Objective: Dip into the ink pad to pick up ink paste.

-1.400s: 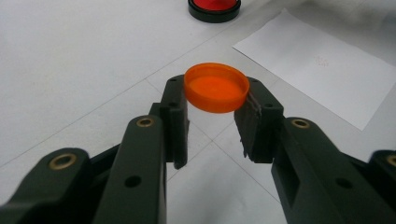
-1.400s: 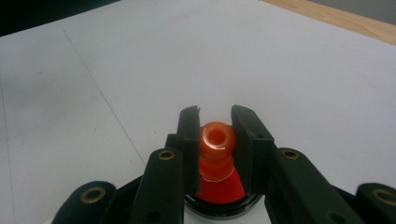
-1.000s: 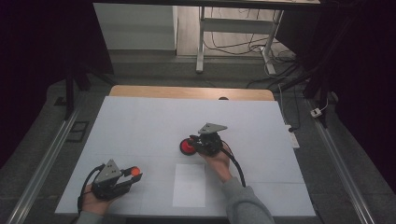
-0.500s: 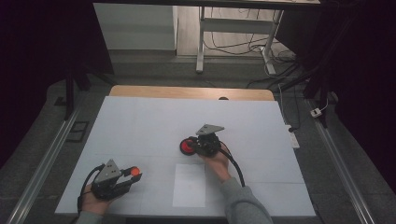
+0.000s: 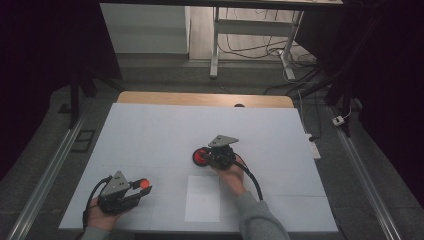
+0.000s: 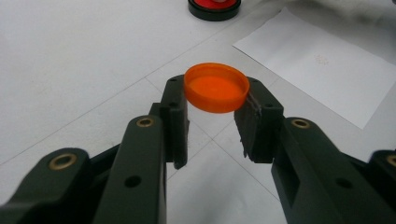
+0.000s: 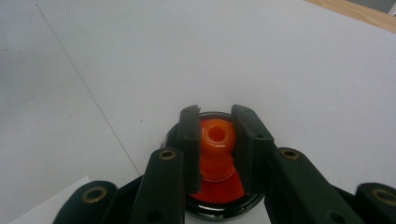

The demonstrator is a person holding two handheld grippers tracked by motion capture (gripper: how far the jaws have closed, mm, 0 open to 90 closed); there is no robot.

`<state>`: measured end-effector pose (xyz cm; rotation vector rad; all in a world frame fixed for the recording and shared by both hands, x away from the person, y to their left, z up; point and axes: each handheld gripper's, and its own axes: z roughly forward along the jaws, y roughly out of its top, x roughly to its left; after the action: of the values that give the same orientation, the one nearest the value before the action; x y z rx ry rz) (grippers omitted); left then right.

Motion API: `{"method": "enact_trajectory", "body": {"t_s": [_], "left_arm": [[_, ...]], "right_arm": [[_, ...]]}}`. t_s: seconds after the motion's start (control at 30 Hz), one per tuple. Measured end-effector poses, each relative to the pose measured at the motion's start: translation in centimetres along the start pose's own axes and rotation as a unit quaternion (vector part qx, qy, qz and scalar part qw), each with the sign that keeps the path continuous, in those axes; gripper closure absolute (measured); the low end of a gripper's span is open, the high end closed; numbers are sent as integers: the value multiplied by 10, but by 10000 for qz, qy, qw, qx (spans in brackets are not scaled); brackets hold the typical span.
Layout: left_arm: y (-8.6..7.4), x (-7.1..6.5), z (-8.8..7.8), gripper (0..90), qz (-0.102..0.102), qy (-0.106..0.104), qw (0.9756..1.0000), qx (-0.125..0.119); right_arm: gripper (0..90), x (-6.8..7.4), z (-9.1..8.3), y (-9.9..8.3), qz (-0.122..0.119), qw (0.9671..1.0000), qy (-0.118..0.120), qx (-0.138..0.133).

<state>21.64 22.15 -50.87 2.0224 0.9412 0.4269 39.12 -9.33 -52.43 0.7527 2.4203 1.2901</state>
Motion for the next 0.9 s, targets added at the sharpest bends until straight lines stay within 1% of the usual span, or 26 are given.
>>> {"method": "enact_trajectory", "body": {"t_s": [0.07,0.1,0.27,0.43,0.77,0.9], "left_arm": [[0,0,0,654,-4,3,10000,-4],[0,0,-1,654,-3,4,10000,-5],[0,0,-1,654,-11,9,10000,-15],[0,0,-1,654,-4,13,10000,-13],[0,0,-1,654,-8,15,10000,-8],[0,0,-1,654,-13,9,10000,-10]], "right_arm": [[731,0,0,0,31,10000,2,-10],[731,0,0,0,13,10000,4,17],[731,1,0,-2,-36,10000,-38,-12],[732,0,0,-3,15,10000,-18,-46],[732,1,-1,-5,11,9999,-49,-109],[732,1,0,-6,34,9999,-22,-152]]}}
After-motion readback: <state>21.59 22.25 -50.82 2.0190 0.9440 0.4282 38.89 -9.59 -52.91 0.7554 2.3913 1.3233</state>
